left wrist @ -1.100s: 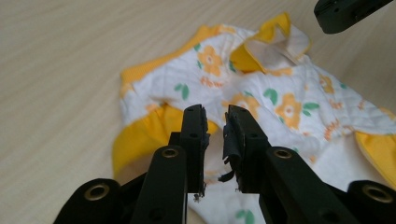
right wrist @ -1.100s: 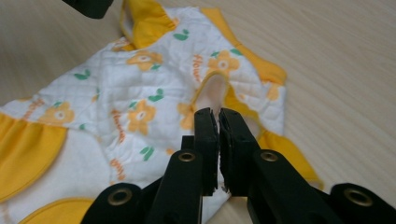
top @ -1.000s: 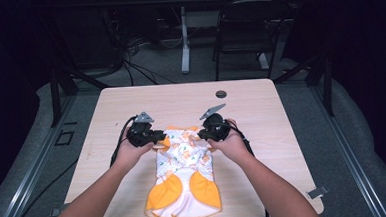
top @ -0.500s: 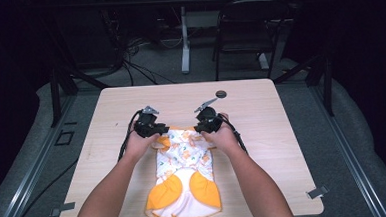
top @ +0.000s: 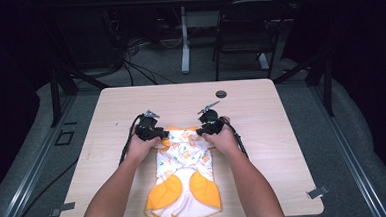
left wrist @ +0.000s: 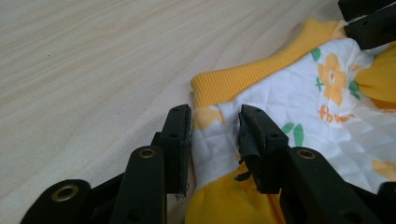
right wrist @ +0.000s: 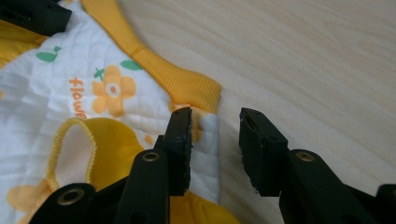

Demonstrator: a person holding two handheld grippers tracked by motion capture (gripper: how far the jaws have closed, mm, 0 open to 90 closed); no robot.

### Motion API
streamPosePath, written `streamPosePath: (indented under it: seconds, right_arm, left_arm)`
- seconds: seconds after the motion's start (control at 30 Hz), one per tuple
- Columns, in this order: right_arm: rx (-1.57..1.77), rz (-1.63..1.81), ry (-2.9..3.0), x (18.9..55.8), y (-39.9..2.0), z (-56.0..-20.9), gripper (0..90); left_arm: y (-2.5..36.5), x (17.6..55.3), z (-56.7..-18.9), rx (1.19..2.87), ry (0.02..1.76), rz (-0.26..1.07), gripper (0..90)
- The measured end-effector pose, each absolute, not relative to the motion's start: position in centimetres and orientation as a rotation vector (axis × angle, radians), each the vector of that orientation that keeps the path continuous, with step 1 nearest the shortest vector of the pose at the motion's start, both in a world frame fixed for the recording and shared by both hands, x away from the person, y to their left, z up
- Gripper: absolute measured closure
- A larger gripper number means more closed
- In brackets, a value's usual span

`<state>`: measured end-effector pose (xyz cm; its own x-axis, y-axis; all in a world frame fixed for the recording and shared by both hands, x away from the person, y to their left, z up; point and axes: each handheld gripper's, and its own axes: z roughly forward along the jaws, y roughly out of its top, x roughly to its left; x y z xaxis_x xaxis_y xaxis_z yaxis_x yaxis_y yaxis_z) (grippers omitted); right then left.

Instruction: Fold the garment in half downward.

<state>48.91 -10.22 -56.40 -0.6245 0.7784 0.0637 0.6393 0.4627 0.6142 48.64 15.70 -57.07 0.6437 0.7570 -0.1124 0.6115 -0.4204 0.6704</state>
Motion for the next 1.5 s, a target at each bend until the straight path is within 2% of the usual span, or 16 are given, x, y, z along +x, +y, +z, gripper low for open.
streamPosePath:
  seconds: [0.17, 0.3, 0.37, 0.4, 0.5, 0.77, 1.13, 1.5]
  right_arm:
    - [1.214, 0.896, 2.506, 49.1, -10.4, -56.7, 64.0]
    - [1.221, 0.919, 2.535, 49.1, -10.4, -56.7, 75.1]
    - [1.221, 0.925, 2.549, 49.1, -10.4, -56.6, 76.4]
    - [1.211, 0.937, 2.559, 49.0, -10.4, -56.5, 81.8]
    - [1.220, 0.964, 2.566, 49.0, -10.4, -56.3, 84.2]
    - [1.136, 1.011, 2.566, 48.7, -10.9, -54.8, 85.9]
    - [1.015, 1.114, 2.488, 47.3, -11.2, -50.9, 86.2]
    - [0.967, 1.096, 2.463, 46.8, -11.2, -49.5, 86.5]
  left_arm:
    - [15.7, 48.7, -57.3, 2.166, 1.067, 0.256, 67.7]
    - [15.9, 48.8, -57.3, 2.148, 1.080, 0.218, 74.4]
    - [15.9, 48.8, -57.2, 2.143, 1.079, 0.209, 80.0]
    - [15.9, 48.7, -56.9, 2.135, 1.079, 0.206, 82.2]
    - [15.9, 48.6, -56.7, 2.126, 1.073, 0.210, 86.2]
    - [16.5, 48.1, -55.3, 2.101, 1.043, 0.233, 88.2]
    - [17.6, 47.2, -51.6, 2.040, 0.961, 0.291, 88.2]
    - [17.5, 46.7, -49.6, 2.049, 0.910, 0.354, 88.2]
